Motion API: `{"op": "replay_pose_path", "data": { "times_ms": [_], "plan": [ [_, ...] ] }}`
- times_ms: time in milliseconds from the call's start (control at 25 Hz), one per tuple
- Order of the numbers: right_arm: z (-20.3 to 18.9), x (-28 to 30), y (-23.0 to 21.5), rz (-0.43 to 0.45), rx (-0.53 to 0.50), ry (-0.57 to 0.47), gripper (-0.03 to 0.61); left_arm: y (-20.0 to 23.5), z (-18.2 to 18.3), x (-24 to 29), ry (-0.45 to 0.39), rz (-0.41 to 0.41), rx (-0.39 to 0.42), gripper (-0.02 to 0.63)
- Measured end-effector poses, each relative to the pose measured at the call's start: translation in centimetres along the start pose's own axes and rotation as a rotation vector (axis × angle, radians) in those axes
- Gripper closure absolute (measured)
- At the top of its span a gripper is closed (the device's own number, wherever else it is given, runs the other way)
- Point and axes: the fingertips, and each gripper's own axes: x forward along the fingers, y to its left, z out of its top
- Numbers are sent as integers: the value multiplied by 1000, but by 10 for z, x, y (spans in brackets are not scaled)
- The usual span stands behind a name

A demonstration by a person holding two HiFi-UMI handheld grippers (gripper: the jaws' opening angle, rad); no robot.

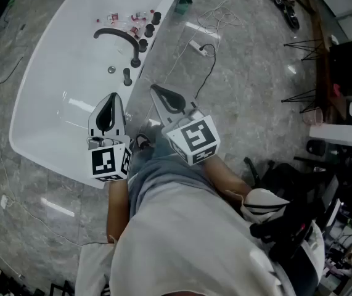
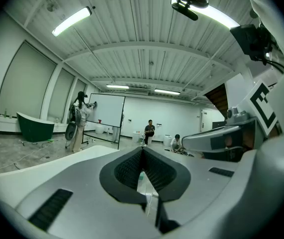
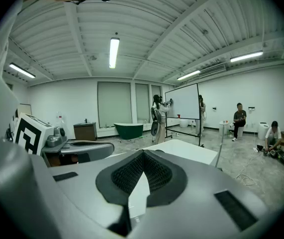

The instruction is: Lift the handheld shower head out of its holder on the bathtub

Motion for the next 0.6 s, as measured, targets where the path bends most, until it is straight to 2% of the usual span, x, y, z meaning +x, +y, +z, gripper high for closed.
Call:
{"op": "replay_pose_path", "data": {
  "times_ms": [440, 600],
  "plan": [
    [-6, 6, -7, 18, 13, 9, 563, 2, -9, 9, 17, 12, -14, 597],
    [-15, 11, -9, 40, 50, -2, 563, 6, -21, 12, 32, 36, -9, 597]
  ]
}}
